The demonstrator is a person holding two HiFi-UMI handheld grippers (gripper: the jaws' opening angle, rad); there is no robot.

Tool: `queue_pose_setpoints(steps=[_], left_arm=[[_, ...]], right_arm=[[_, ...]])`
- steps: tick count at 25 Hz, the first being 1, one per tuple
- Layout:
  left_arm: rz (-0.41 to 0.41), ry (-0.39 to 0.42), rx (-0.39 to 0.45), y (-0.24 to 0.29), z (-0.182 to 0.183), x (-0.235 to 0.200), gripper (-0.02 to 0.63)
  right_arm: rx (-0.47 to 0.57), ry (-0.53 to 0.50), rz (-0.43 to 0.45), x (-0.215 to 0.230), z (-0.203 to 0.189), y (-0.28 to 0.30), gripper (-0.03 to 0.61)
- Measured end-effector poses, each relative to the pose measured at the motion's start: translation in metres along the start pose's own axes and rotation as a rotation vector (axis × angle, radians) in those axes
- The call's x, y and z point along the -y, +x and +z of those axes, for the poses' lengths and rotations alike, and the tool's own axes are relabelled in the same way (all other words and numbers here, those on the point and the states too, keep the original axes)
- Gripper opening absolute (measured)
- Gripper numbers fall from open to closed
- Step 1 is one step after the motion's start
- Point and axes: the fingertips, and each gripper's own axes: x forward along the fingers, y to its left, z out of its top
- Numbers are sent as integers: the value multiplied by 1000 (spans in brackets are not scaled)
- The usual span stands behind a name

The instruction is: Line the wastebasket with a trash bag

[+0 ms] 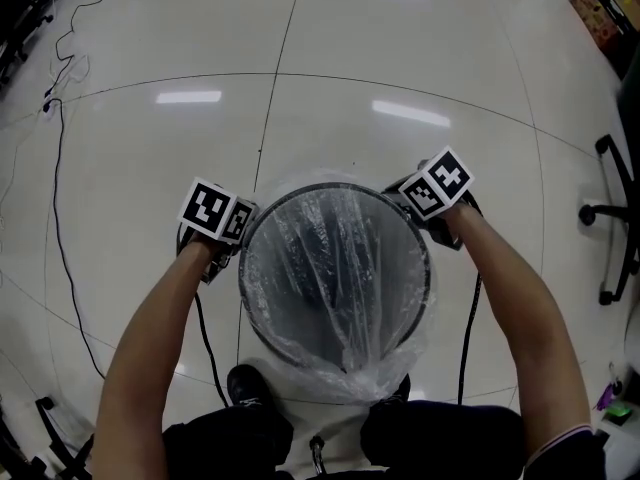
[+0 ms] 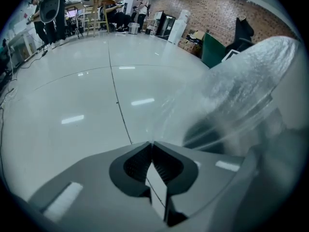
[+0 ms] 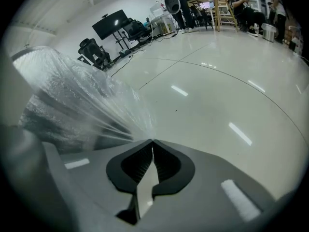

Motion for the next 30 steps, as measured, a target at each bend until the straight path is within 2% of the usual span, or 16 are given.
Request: queue_pose_setpoints(steps=[11, 17, 26, 30], left_arm=[[12, -21, -39, 11, -19, -8, 12], [-24, -51, -9, 8, -16, -5, 15], [-27, -54, 55, -9, -2, -3, 151], [-22, -48, 79, -22, 2, -2, 161]], right_arm=[[-39, 34, -9, 7, -19, 18, 2], [-29, 36, -18, 9, -18, 16, 5], [16, 55, -31, 9, -11, -5, 160], [55, 77, -46, 12, -8, -23, 193]])
